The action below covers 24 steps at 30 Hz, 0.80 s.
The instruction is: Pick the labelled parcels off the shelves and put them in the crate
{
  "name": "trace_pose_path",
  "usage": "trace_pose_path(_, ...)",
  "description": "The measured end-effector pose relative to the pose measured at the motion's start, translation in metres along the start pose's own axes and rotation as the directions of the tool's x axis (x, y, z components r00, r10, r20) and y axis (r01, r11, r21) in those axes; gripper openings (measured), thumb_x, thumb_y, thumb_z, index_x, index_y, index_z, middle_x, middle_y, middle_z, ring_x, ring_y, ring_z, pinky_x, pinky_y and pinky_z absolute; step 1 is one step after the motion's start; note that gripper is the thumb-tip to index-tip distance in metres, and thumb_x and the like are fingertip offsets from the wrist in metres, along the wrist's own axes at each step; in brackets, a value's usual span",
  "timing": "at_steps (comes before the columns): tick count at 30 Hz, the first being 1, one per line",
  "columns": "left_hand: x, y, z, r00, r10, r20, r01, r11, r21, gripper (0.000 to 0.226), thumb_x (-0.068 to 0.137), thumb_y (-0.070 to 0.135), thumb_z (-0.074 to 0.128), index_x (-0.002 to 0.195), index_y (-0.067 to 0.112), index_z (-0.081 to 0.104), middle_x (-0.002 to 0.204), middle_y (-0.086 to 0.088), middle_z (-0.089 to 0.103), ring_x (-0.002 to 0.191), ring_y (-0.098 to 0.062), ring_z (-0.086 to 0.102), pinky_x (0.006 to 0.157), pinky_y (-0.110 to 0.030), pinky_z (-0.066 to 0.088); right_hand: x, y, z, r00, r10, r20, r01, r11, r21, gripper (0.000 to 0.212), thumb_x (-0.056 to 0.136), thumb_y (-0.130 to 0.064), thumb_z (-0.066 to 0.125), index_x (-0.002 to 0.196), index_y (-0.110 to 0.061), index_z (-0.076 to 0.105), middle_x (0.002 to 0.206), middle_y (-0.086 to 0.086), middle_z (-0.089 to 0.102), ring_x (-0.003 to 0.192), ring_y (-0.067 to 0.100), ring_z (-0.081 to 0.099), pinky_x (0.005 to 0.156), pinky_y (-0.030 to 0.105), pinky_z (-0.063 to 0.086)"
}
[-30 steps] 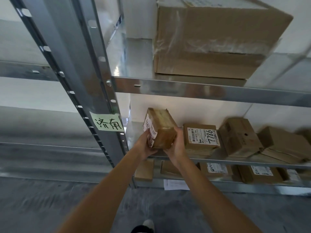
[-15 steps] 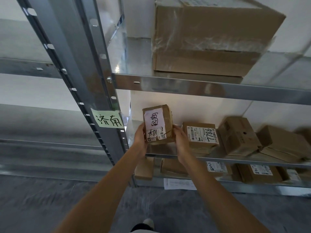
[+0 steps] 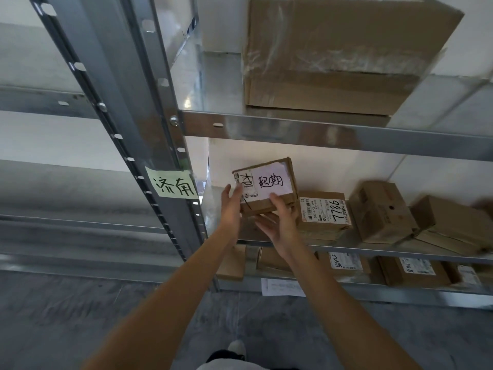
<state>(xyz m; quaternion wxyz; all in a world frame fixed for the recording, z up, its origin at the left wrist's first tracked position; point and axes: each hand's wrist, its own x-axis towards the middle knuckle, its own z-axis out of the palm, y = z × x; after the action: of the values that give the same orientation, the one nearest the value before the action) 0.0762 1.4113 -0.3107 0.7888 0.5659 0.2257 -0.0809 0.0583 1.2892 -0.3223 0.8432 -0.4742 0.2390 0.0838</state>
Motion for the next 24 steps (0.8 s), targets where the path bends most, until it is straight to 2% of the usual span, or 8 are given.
trace_pose_path(6, -0.005, 0.014, -0.002, 0.997, 0.074, -0.004, -0.074, 0.997, -0.001, 0.046, 0.093, 0.05, 0.052, 0.133, 0.029, 0.046, 0.113, 0.002, 0.063, 0.101, -0.016, 0.062, 0.087, -0.038, 0.054, -0.002, -0.008, 0.001, 0.995, -0.091, -0.036, 0.086, 0.989, -0.122, 0.105, 0.063, -0.058, 0.076, 0.15, -0.033, 0.022, 0.142, 0.005, 0.05, 0.125, 0.028, 0.053, 0.108, 0.047, 0.042)
trace_pose_path(9, -0.007, 0.021, -0.004, 0.995, 0.098, 0.02, -0.098, 0.995, 0.023, 0.034, 0.095, 0.044, 0.051, 0.125, 0.026, 0.055, 0.108, 0.003, 0.067, 0.098, -0.015, 0.063, 0.087, -0.034, 0.055, -0.004, -0.022, -0.005, 0.967, -0.233, -0.103, 0.2, 0.946, -0.256, 0.097, 0.076, -0.062, 0.066, 0.153, -0.029, 0.017, 0.148, 0.005, 0.043, 0.136, 0.025, 0.042, 0.113, 0.047, 0.034)
trace_pose_path(12, -0.011, 0.019, 0.003, 0.991, 0.111, 0.072, -0.117, 0.99, 0.077, 0.021, 0.097, 0.041, 0.05, 0.109, 0.029, 0.061, 0.115, -0.003, 0.069, 0.108, -0.021, 0.064, 0.104, -0.04, 0.046, -0.014, -0.031, -0.008, 0.933, -0.358, -0.044, 0.326, 0.889, -0.32, 0.058, 0.094, -0.046, 0.055, 0.145, -0.027, 0.037, 0.127, 0.002, 0.062, 0.114, 0.016, 0.061, 0.092, 0.03, 0.054)
trace_pose_path(13, -0.014, 0.017, 0.008, 0.99, 0.112, 0.084, -0.119, 0.989, 0.088, 0.023, 0.097, 0.042, 0.048, 0.111, 0.029, 0.062, 0.116, -0.003, 0.069, 0.109, -0.021, 0.063, 0.106, -0.04, 0.044, -0.018, -0.032, -0.01, 0.923, -0.382, -0.04, 0.349, 0.876, -0.332, 0.048, 0.096, -0.042, 0.053, 0.141, -0.028, 0.042, 0.12, -0.001, 0.065, 0.105, 0.011, 0.065, 0.08, 0.019, 0.055)
trace_pose_path(15, -0.02, 0.014, 0.021, 0.987, 0.114, 0.116, -0.127, 0.985, 0.117, 0.035, 0.098, 0.043, 0.044, 0.123, 0.024, 0.06, 0.118, -0.002, 0.068, 0.109, -0.018, 0.063, 0.106, -0.038, 0.043, -0.026, -0.037, -0.016, 0.916, -0.394, -0.077, 0.35, 0.878, -0.327, 0.045, 0.097, -0.042, 0.051, 0.139, -0.029, 0.045, 0.115, -0.003, 0.066, 0.1, 0.007, 0.065, 0.07, 0.012, 0.053)
trace_pose_path(17, -0.027, 0.009, 0.038, 0.974, 0.127, 0.189, -0.155, 0.978, 0.14, 0.043, 0.099, 0.041, 0.042, 0.136, 0.021, 0.053, 0.125, -0.002, 0.066, 0.109, -0.014, 0.063, 0.1, -0.029, 0.047, -0.032, -0.042, -0.03, 0.92, -0.365, -0.144, 0.322, 0.911, -0.256, 0.044, 0.096, -0.043, 0.053, 0.137, -0.028, 0.048, 0.115, -0.001, 0.068, 0.101, 0.013, 0.067, 0.074, 0.017, 0.055)
trace_pose_path(21, -0.044, -0.007, 0.078, 0.944, 0.131, 0.303, -0.193, 0.964, 0.185, 0.041, 0.103, 0.028, 0.037, 0.141, 0.016, 0.047, 0.124, -0.002, 0.062, 0.093, 0.0, 0.062, 0.067, -0.006, 0.05, -0.047, -0.055, -0.074, 0.909, -0.356, -0.217, 0.326, 0.931, -0.165, 0.04, 0.096, -0.04, 0.055, 0.131, -0.022, 0.058, 0.113, 0.002, 0.072, 0.105, 0.021, 0.068, 0.086, 0.032, 0.057)
trace_pose_path(24, -0.057, -0.027, 0.111, 0.933, 0.084, 0.349, -0.167, 0.962, 0.216, 0.039, 0.104, 0.028, 0.036, 0.137, 0.015, 0.049, 0.121, -0.002, 0.061, 0.091, 0.0, 0.061, 0.065, -0.006, 0.051, -0.057, -0.065, -0.113, 0.899, -0.36, -0.25, 0.335, 0.932, -0.138, 0.041, 0.096, -0.04, 0.055, 0.132, -0.021, 0.057, 0.116, 0.004, 0.071, 0.107, 0.022, 0.067, 0.09, 0.036, 0.056)
